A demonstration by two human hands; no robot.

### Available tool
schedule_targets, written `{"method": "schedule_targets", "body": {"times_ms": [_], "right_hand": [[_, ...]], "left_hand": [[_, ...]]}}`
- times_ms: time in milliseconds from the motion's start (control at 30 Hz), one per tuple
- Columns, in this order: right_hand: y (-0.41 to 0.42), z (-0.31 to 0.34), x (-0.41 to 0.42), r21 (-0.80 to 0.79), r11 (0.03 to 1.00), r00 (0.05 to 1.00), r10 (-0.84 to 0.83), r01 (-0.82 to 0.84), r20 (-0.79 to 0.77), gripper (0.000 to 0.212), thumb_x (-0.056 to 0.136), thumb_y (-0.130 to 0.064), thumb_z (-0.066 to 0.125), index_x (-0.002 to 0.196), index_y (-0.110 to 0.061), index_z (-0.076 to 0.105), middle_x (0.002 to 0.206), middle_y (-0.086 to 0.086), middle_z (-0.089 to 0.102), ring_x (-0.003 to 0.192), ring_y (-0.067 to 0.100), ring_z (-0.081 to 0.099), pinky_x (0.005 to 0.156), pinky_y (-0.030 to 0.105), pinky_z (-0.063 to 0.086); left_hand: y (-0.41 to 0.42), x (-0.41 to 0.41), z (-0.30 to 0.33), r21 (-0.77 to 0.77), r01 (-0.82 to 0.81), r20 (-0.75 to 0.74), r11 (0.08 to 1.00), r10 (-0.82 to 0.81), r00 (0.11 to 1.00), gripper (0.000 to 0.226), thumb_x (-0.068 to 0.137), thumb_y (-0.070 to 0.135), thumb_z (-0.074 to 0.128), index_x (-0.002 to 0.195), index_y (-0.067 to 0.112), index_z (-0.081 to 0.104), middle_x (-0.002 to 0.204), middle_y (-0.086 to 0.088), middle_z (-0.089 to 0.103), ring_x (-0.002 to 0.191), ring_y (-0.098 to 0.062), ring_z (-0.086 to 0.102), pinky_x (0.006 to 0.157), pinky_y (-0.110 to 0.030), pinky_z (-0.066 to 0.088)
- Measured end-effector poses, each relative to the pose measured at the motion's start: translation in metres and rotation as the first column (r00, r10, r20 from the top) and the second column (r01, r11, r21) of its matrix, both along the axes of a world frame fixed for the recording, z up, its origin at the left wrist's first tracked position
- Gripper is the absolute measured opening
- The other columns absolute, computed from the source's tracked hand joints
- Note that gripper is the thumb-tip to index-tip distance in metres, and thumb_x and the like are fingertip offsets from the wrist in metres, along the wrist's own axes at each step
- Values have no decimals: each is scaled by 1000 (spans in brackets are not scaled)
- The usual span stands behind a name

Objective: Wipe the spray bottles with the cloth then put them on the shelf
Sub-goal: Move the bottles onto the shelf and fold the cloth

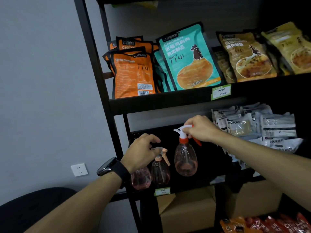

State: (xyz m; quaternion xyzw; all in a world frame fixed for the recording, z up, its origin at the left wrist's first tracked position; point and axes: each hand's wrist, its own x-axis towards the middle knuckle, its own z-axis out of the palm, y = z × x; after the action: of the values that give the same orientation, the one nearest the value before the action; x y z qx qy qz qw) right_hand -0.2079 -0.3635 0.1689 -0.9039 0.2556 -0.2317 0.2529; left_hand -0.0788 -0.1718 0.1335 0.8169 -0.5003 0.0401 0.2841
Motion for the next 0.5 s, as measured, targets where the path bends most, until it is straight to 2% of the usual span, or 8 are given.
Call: {"method": "schedule_targets", "body": {"times_ms": [100, 233, 400, 500], "right_hand": [[-8, -22, 12, 38, 999, 1000, -16, 17, -22, 13, 81, -17, 63, 79, -12, 74, 68, 3, 70, 75, 21, 69, 73, 39, 57], [-16, -48, 29, 72, 996, 998, -48, 52, -48, 14, 82, -15, 61, 83, -9, 74, 74, 9, 71, 78, 24, 69, 71, 36, 57], [-19, -69, 48, 87, 993, 995, -70, 76, -66, 12, 85, -16, 60, 85, -14, 72, 83, 4, 69, 80, 21, 65, 55, 25, 43], [-17, -79, 56, 89, 992, 994, -80, 86, -74, 12, 86, -17, 60, 88, -15, 72, 87, 5, 68, 80, 20, 64, 54, 24, 41]], "left_hand": [[-2, 8, -10, 14, -12, 6, 1000, 12, 1000, 32, 91, 35, 67, 121, 24, 63, 112, 10, 54, 102, -10, 58, 83, -17, 42], [-3, 17, -19, 19, -26, -6, 999, 26, 1000, 29, 92, 33, 66, 119, 24, 64, 113, 9, 55, 102, -10, 59, 84, -17, 44], [-3, 27, -31, 13, -23, -28, 1000, 24, 999, 26, 92, 29, 66, 117, 24, 65, 112, 10, 54, 99, -8, 60, 76, -6, 40], [-4, 32, -37, 20, -22, -42, 1000, 23, 999, 27, 92, 28, 66, 118, 24, 65, 115, 8, 56, 103, -9, 60, 85, -16, 46]]}}
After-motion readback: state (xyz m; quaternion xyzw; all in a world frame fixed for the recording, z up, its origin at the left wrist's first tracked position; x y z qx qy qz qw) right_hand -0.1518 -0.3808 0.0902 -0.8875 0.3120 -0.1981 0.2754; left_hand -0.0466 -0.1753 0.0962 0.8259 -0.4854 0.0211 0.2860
